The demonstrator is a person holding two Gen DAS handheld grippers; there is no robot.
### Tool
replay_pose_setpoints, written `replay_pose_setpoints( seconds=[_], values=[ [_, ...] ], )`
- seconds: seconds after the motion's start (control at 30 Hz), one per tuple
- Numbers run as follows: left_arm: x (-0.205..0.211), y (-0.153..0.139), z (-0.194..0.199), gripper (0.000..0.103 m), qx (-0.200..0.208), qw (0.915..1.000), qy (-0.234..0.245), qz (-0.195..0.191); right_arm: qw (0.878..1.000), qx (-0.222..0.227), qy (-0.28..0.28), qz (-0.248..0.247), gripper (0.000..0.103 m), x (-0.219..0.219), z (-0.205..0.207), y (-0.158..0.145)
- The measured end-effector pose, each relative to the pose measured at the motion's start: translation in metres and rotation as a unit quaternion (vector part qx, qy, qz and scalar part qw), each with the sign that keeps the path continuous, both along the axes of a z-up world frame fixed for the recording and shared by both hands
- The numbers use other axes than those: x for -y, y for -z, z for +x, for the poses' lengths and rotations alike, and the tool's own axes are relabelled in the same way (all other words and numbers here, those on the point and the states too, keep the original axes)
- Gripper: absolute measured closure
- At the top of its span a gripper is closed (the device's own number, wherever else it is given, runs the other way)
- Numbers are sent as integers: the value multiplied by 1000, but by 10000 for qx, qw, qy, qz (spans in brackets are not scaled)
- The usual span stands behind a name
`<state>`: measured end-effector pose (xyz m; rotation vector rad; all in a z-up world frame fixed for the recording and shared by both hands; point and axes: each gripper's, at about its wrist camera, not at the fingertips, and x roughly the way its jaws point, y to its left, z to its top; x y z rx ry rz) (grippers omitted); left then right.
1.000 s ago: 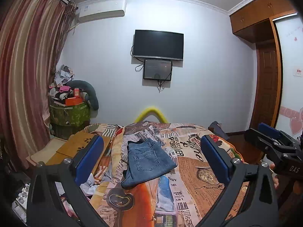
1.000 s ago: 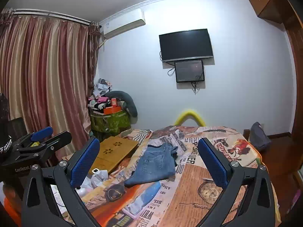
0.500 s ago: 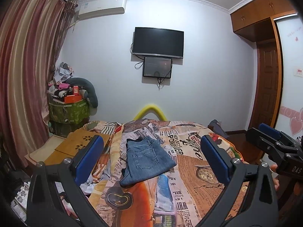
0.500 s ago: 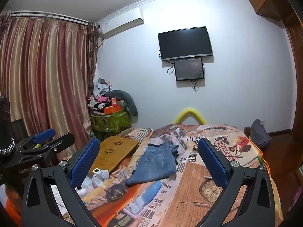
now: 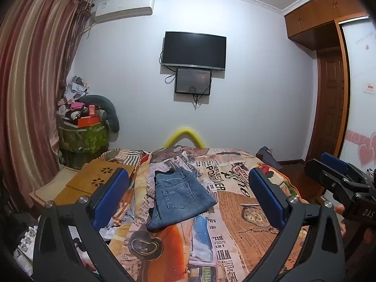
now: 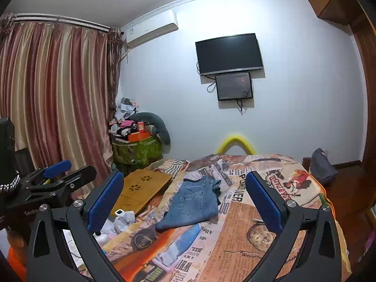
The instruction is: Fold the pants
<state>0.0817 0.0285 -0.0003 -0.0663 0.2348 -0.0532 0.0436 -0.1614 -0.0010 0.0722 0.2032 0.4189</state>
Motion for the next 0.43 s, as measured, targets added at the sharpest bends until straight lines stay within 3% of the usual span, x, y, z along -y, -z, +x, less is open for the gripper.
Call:
replay_pose_setpoints(
  seconds=[0.43],
  values=[
    [-3, 2, 0, 0, -14, 10000, 38, -41, 10000, -42, -17, -16, 0, -2, 0, 3]
  ],
)
